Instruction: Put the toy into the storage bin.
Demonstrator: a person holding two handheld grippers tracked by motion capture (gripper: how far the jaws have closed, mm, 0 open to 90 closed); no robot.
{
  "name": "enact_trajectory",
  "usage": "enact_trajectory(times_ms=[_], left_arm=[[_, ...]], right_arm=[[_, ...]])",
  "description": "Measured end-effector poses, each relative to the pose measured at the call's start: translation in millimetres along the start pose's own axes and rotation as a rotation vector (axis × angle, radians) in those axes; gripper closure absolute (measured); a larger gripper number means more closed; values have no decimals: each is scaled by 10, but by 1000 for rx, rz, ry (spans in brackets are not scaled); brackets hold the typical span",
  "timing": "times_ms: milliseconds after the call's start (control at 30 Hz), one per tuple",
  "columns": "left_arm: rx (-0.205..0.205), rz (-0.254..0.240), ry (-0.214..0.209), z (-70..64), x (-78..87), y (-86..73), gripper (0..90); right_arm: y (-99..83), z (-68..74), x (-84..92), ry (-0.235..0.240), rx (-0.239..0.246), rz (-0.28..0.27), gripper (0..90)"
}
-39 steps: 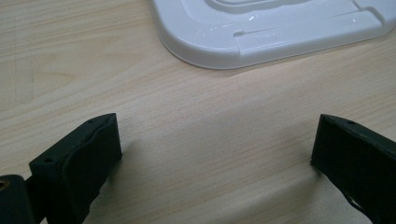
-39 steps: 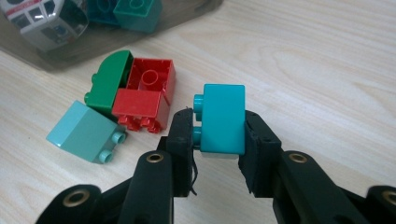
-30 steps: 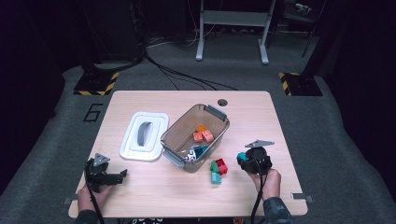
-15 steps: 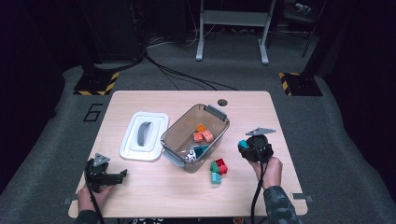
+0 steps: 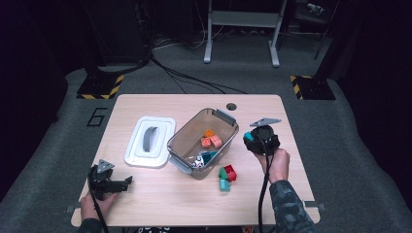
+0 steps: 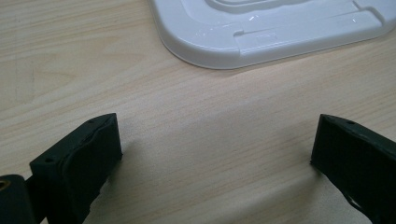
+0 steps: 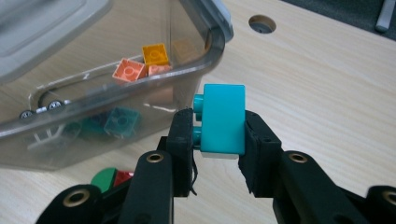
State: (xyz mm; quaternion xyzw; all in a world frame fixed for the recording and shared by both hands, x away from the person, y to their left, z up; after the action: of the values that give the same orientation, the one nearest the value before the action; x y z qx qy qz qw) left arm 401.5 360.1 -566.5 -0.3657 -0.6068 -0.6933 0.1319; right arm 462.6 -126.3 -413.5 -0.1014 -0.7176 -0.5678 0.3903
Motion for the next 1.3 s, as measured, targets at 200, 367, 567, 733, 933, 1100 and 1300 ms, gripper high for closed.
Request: enact_trajectory(times_ms=[200, 367, 567, 733, 933, 1100, 1300], left_arm=[[-5, 0, 2, 3, -1, -1, 15], [-4, -2, 3, 2, -1, -1, 15], [-3, -1, 3, 2, 0, -4, 15], [-2, -5, 4, 1, -3, -4, 15], [-3, -4, 5, 2, -2, -4, 16], [-3, -4, 5, 2, -1, -4, 16], [-2, -5, 4, 1, -3, -4, 15]], right_arm=[[199, 24, -27, 0, 15, -13, 677], [338, 89, -87, 14, 21, -18, 677], [431, 168, -209, 33, 38, -14, 677], [458, 251, -325, 52, 45, -3, 677], [456, 375, -449, 73, 67, 29, 676], [426, 406, -504, 76, 69, 68, 673], [405, 407, -505, 76, 71, 93, 668]])
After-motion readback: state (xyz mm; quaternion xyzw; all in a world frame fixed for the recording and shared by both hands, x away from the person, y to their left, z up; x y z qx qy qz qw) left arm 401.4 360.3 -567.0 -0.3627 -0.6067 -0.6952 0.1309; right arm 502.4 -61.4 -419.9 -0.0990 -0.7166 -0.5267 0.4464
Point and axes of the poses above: each handheld gripper's, and its own axes: x roughly backward along the jaws, y roughly out of its top, z roughly to its left, the point moved 5 cm from there along -x, roughly forward along the jaws, and after that the axes turned 2 degrees about -z, right-handed, at the moved point
